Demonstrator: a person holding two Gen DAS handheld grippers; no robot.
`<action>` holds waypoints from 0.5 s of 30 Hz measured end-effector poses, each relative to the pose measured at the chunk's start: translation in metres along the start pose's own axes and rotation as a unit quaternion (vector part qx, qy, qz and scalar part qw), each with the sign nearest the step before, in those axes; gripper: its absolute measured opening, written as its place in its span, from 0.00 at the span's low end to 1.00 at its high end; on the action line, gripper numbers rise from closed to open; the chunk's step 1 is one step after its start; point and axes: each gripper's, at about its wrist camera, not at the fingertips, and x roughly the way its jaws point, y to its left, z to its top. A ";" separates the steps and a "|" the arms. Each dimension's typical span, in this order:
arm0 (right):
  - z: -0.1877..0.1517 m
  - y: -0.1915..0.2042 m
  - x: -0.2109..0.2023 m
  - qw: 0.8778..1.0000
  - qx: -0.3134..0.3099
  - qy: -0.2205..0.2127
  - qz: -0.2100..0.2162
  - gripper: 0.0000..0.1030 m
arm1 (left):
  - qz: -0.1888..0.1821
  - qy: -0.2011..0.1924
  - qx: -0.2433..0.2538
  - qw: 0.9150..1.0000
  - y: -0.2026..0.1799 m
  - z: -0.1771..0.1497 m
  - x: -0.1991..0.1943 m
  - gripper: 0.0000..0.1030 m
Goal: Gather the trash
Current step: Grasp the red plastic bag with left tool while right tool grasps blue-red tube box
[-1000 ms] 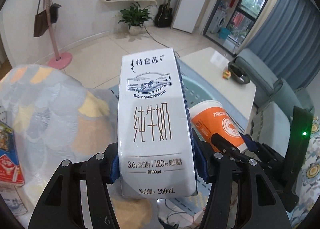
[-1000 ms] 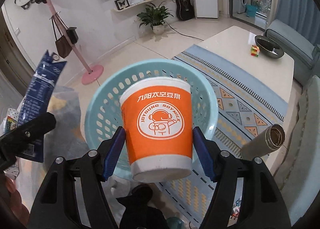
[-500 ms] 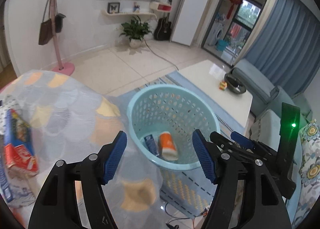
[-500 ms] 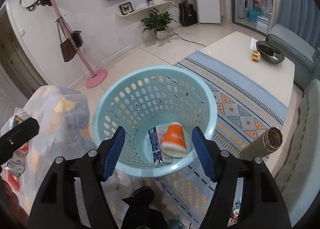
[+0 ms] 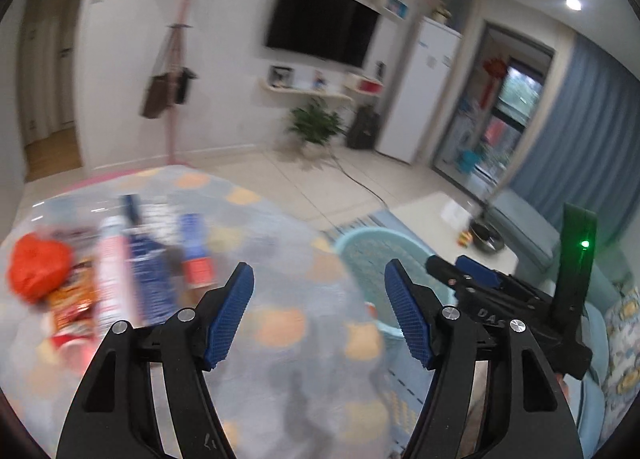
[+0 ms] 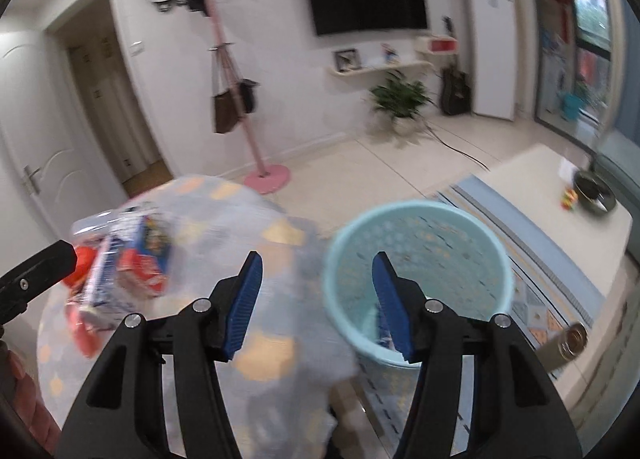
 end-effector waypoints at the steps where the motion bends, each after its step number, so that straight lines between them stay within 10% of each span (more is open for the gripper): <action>1: 0.002 0.013 -0.001 1.000 -0.011 -0.003 0.011 0.52 | 0.011 -0.005 -0.008 1.000 0.011 -0.001 -0.009 0.65; 11: 0.012 0.120 0.028 0.994 -0.083 0.017 0.069 0.52 | 0.125 -0.031 -0.094 0.987 0.131 -0.015 -0.074 0.66; 15: 0.015 0.141 0.056 0.991 -0.074 0.047 0.097 0.52 | 0.185 -0.031 -0.128 0.974 0.186 -0.010 -0.081 0.81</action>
